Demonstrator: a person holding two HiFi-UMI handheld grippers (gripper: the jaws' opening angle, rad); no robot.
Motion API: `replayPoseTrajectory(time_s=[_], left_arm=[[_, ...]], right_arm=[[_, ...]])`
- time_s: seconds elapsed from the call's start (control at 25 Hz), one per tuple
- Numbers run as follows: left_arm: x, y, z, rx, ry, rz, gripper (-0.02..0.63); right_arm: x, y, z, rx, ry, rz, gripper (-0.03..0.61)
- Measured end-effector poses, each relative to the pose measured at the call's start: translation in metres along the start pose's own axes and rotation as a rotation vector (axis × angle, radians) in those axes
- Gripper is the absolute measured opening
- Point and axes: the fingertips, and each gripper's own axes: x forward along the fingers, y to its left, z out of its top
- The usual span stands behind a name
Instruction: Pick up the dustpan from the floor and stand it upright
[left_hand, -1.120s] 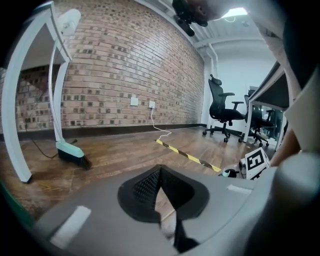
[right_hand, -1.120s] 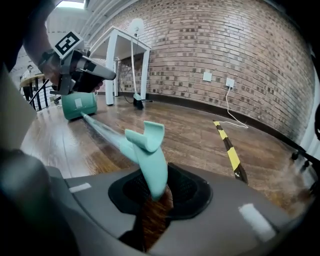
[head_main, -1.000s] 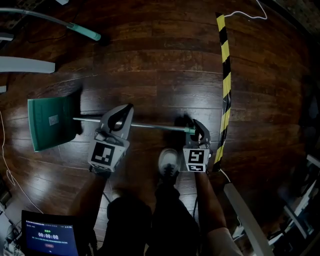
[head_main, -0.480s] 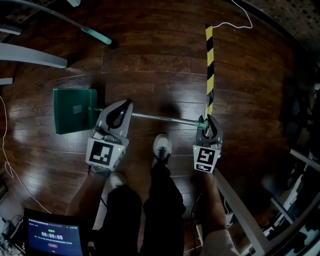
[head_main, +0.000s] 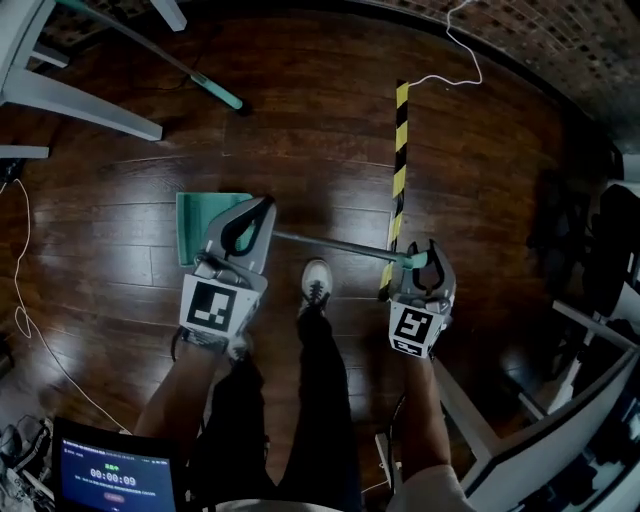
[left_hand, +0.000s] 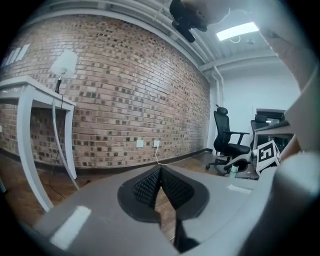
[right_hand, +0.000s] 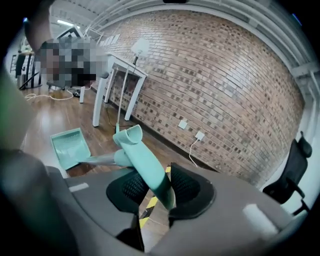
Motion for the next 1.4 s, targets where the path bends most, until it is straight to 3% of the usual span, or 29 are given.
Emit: replayPoseTrajectory(time_s=[0.32, 0.56, 0.76, 0.96, 1.28, 1.4], left_arm=[[-0.057, 0.009, 0.085, 0.011, -0.025, 0.058, 0.002], [-0.099, 0.026, 0.136, 0.053, -0.045, 0.105, 0.002], [-0.119, 0.026, 0.170, 0.054, -0.065, 0.107, 0.002], [-0.140, 0.024, 0.197, 0.053, -0.096, 0.104, 0.001], [-0.169, 0.036, 0.223, 0.051, -0.124, 0.115, 0.001], [-0.184, 0.034, 0.228, 0.063, -0.117, 0.106, 0.002]], right_arm=[[-0.060, -0.002, 0.083, -0.193, 0.010, -0.057, 0.143], [-0.077, 0.043, 0.121, -0.171, 0.067, 0.088, 0.206], [-0.095, 0.084, 0.153, -0.243, 0.066, 0.280, 0.264], [-0.119, 0.094, 0.178, -0.285, 0.053, 0.326, 0.304], [-0.145, 0.100, 0.218, -0.221, 0.004, 0.380, 0.284], [-0.162, 0.093, 0.245, -0.118, -0.036, 0.401, 0.210]])
